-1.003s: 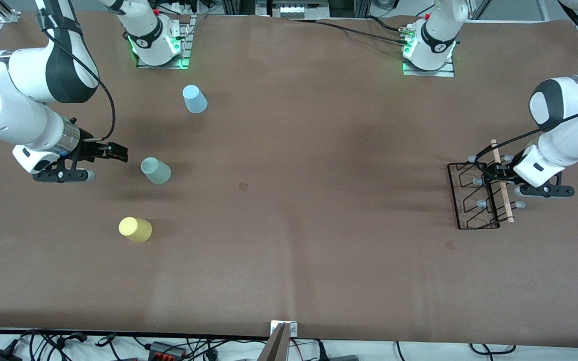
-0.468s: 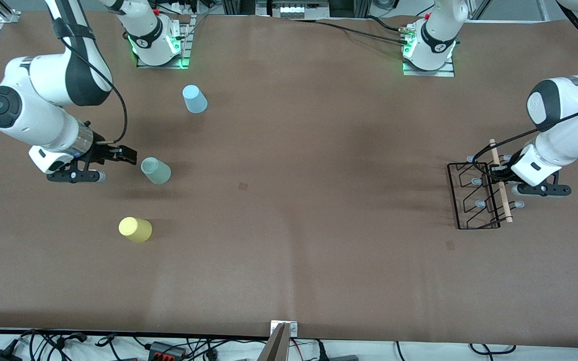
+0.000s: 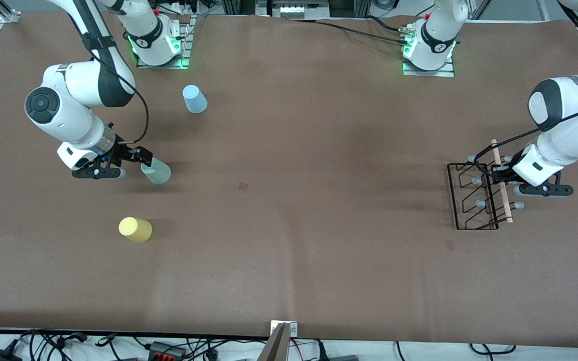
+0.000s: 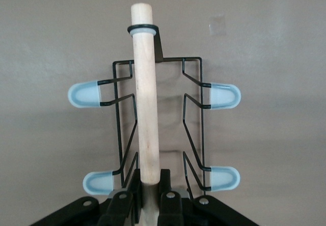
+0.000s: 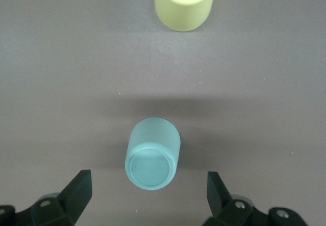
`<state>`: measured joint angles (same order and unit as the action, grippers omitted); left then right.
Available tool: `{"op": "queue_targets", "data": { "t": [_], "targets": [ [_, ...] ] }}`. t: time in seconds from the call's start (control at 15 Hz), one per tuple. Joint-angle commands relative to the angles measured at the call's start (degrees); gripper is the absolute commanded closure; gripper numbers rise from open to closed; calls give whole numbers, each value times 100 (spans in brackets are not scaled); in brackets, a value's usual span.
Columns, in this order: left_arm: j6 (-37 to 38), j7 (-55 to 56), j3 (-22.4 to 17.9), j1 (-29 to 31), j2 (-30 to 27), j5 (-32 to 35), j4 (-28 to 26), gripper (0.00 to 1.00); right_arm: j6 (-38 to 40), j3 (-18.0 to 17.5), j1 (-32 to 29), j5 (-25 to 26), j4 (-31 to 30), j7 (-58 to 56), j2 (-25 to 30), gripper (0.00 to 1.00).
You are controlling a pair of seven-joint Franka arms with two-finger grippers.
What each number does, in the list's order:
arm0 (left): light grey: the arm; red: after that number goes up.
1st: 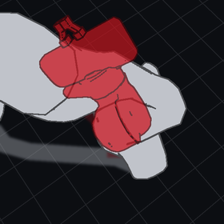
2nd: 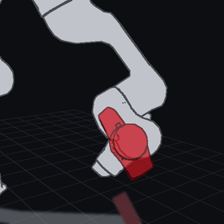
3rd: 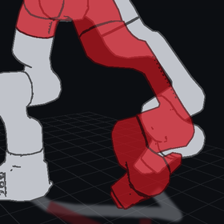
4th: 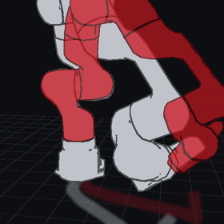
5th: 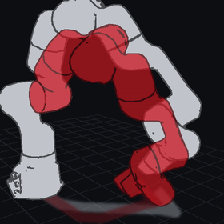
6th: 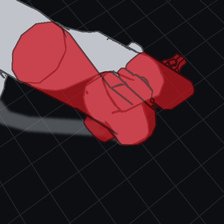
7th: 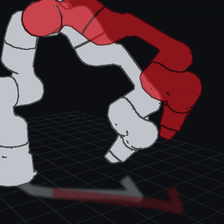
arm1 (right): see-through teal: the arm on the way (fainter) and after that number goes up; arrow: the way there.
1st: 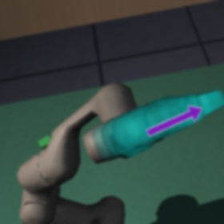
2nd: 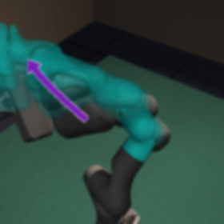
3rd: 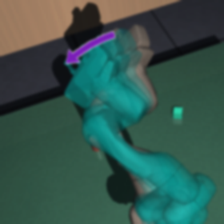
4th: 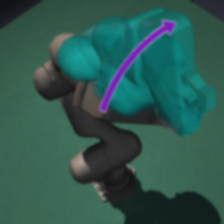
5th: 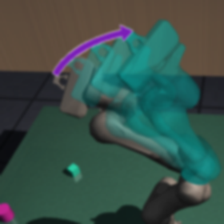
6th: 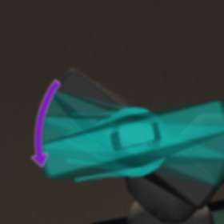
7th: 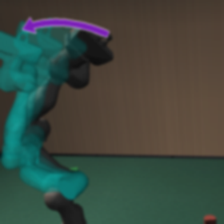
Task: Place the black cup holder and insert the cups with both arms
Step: 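Approach the teal cup and rack handle with the right and left grippers, then grip the teal cup and rack handle with the right and left grippers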
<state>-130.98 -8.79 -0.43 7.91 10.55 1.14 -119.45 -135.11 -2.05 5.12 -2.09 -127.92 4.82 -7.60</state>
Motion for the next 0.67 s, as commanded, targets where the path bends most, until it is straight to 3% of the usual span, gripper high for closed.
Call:
{"op": "queue_targets", "data": {
  "t": [0.0, 0.27, 0.4, 0.6],
  "targets": [
    [1236, -9, 182, -52, -228, 71, 710, 99, -427, 20, 182, -90, -207, 71, -4, 0],
    [3101, -27, 1122, -96, -124, 27, 1747, 99, -805, 20, 182, -81, -417, 63, -189, 0],
    [3377, 35, 1579, -166, 52, -34, 2004, 99, -1122, 20, 182, -81, -672, 63, -189, 0],
    [3264, 1174, 2195, -473, 263, -237, 2031, 99, -1176, 20, 182, -81, -770, 63, -198, 0]
  ]
}}
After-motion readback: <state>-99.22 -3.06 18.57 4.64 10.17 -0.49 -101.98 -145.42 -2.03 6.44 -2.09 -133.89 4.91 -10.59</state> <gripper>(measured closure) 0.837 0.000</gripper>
